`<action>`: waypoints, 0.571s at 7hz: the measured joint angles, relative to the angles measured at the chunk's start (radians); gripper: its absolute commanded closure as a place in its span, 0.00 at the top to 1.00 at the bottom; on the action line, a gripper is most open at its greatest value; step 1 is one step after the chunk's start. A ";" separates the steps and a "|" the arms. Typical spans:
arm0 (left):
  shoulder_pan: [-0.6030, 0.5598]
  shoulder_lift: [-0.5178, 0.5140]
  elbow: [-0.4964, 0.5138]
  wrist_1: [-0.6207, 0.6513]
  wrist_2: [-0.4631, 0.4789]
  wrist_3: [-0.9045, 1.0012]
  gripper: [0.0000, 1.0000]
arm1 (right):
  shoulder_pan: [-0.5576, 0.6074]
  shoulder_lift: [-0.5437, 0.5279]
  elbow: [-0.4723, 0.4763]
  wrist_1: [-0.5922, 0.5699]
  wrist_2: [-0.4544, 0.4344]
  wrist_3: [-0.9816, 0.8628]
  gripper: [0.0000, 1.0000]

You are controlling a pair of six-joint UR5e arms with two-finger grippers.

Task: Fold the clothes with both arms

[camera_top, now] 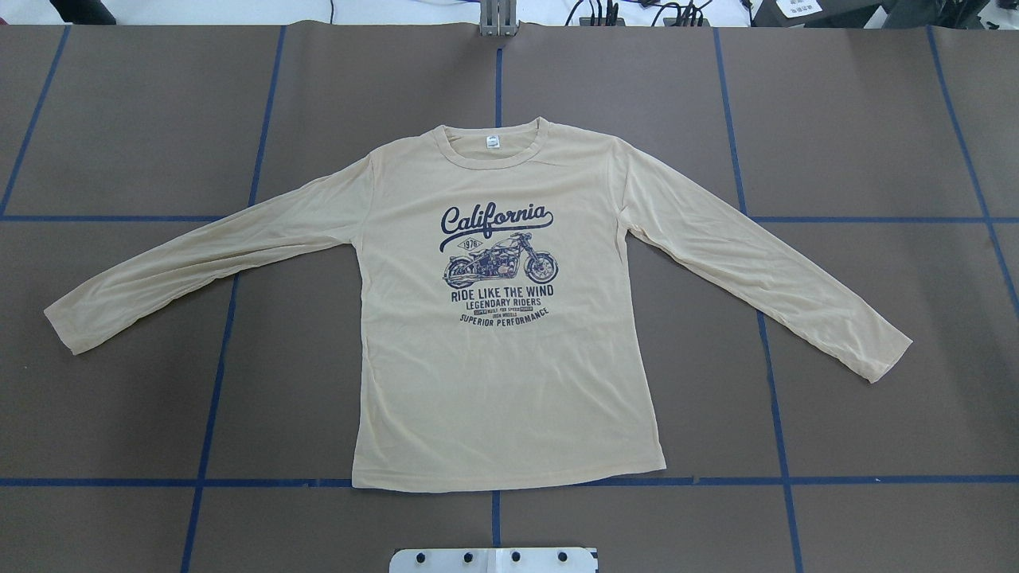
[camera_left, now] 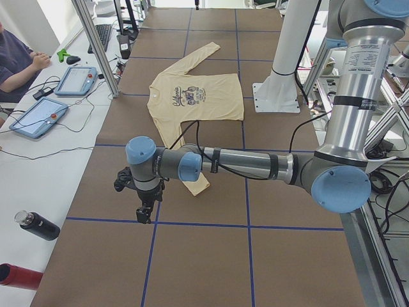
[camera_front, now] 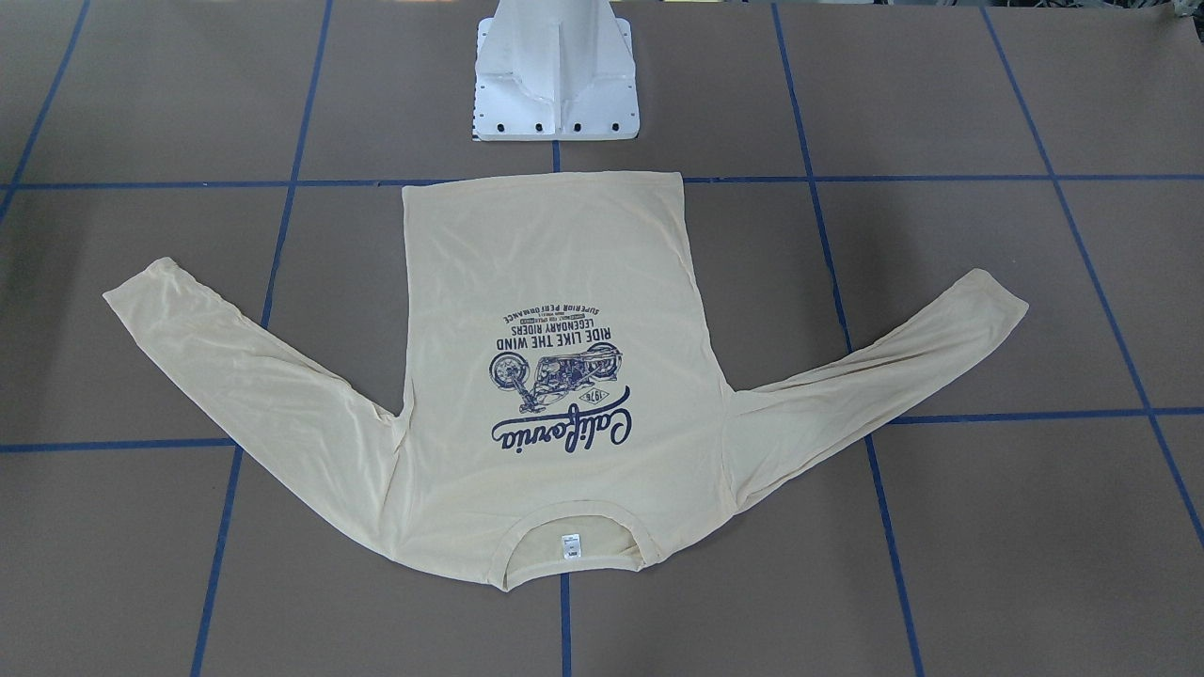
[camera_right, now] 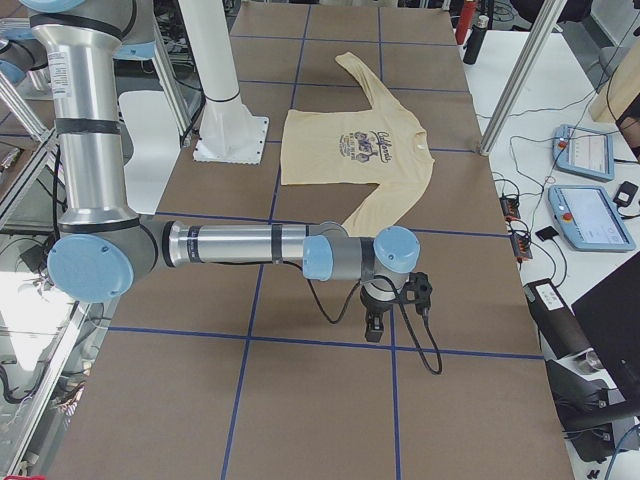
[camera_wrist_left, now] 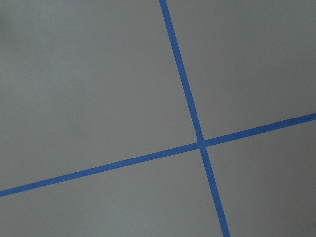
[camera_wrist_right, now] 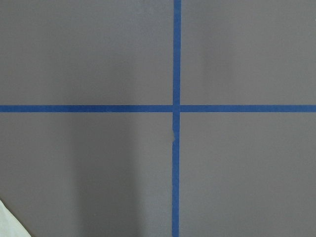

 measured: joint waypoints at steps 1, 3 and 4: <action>0.000 0.001 -0.001 0.000 -0.001 0.000 1.00 | 0.004 0.000 0.002 0.000 0.002 0.000 1.00; 0.000 0.001 -0.003 -0.004 -0.001 -0.001 1.00 | 0.006 0.000 0.003 0.001 0.001 0.004 1.00; 0.001 -0.004 -0.005 -0.010 0.000 -0.004 1.00 | 0.006 0.002 0.004 0.002 0.001 0.008 1.00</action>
